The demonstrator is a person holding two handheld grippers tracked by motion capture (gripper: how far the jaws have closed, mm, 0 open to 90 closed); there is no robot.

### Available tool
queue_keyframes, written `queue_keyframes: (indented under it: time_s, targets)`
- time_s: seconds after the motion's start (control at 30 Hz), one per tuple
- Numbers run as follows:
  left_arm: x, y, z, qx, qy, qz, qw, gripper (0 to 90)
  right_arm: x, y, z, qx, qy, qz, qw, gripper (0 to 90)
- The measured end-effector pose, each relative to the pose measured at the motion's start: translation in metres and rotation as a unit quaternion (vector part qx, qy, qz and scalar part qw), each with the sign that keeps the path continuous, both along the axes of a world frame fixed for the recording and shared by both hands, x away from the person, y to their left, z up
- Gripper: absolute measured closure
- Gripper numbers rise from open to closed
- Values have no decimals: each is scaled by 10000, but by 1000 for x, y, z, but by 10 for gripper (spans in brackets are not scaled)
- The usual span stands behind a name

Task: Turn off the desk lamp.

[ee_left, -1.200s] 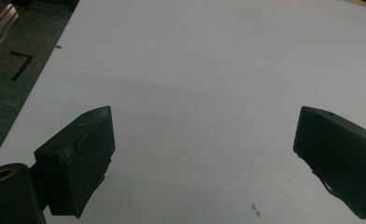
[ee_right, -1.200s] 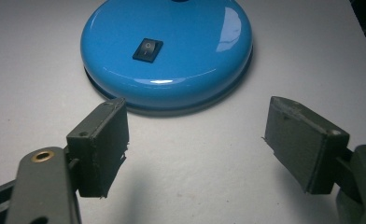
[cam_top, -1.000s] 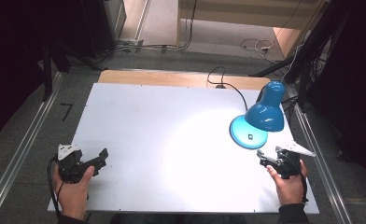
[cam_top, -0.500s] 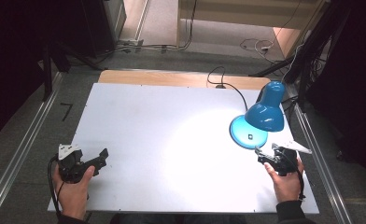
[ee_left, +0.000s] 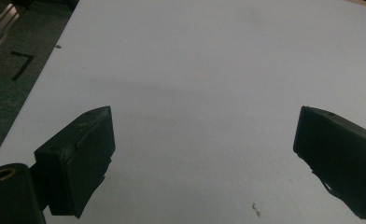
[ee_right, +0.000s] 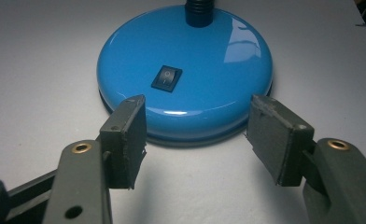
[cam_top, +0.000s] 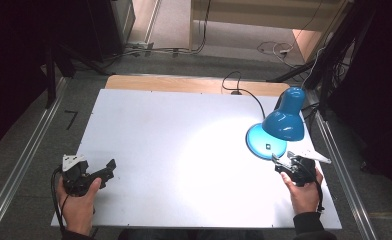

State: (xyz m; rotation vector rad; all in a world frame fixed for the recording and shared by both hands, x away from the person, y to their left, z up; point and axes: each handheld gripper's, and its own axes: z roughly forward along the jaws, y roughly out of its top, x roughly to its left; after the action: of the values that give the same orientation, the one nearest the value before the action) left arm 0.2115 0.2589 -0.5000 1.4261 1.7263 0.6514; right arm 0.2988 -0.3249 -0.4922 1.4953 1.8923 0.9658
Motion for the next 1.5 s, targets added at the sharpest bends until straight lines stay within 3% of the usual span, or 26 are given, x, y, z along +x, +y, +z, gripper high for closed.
queue_keyframes:
  time_s: [0.3, 0.77, 1.0, 1.2, 1.3, 1.5]
  targets:
    - [-1, 0, 0, 3, -2, 0, 10000, 59, 5, 5, -1, -3, -58, 47, 10000, 449]
    - [1, -1, -1, 25, 33, -30, 10000, 59, 16, 6, -3, 259, -36, 59, 9996, 565]
    - [1, -1, -1, 32, 19, -53, 10000, 60, 20, 8, -1, 314, -264, 125, 9991, 801]
    - [1, -1, -1, 22, 14, -39, 10000, 60, 25, 10, -4, 297, -258, 115, 9992, 874]
    - [1, -1, -1, 28, 25, -47, 10000, 60, 26, 10, -4, 378, -276, 116, 9988, 876]
    - [1, -1, -1, 24, 29, -60, 10000, 60, 30, 16, -8, 259, -259, 266, 9990, 877]
